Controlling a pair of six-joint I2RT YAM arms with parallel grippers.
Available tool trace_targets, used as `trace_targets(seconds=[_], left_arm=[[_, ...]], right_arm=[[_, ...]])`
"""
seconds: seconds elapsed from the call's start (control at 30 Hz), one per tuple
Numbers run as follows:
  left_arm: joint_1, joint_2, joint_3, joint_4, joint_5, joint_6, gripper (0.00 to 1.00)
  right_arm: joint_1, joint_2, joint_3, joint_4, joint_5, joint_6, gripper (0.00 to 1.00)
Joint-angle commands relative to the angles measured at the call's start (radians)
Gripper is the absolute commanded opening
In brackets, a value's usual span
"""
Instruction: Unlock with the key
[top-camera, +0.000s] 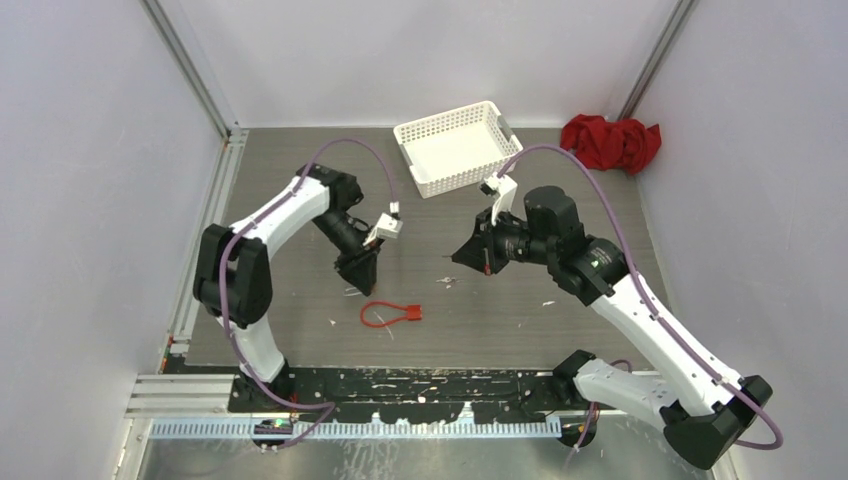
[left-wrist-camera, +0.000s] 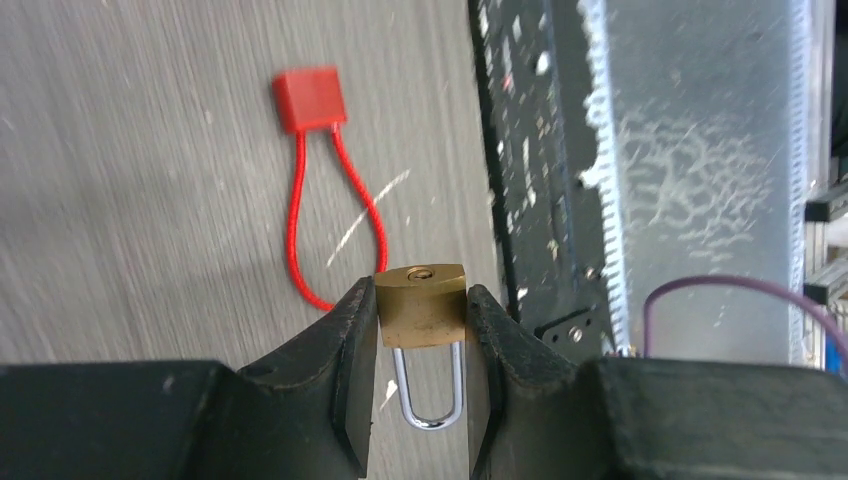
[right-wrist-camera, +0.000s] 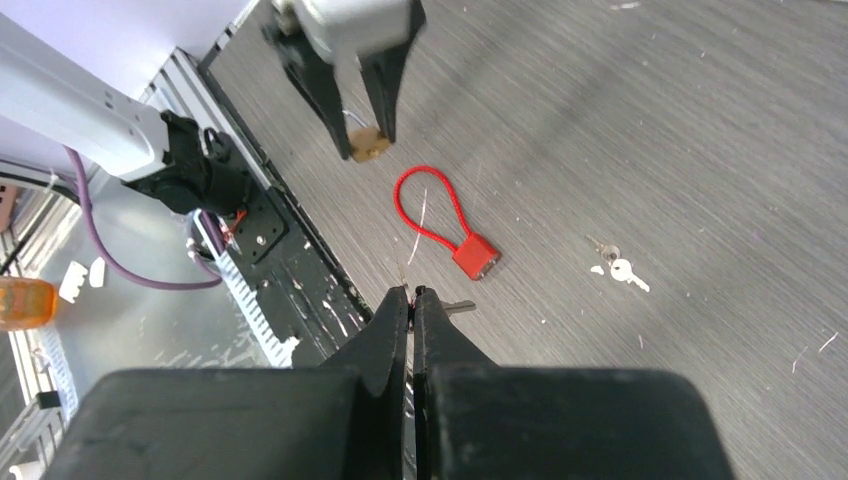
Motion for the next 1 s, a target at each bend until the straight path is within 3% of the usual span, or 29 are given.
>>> trace_targets(seconds=[0.0, 0.23, 0.47, 0.63, 0.97], left_arm=[[-0.025, -0.046, 0.138, -0.335, 0.241, 0.074, 0.0], [-0.028, -0.075, 0.068, -0.335, 0.382, 0.047, 0.0], [-0.046, -0.158, 0.008, -0.336, 0.421, 0.063, 0.0], [-0.075, -0.199, -0.009, -0.335, 0.467, 0.07, 0.0], [-0.161, -0.259, 0.014, -0.335, 0.469, 0.172, 0.0]], right_arm=[[0.008, -0.02, -0.054, 0.057, -0.023, -0.054, 0.01], [0.33, 0.002, -0.086, 0.165, 0.256, -0.377, 0.01], [0.474, 0.055, -0.072, 0.192, 0.395, -0.643, 0.01], [0.51, 0.011, -0.09, 0.23, 0.402, -0.814, 0.01], [0.51, -0.025, -0.026, 0.177, 0.247, -0.967, 0.01]])
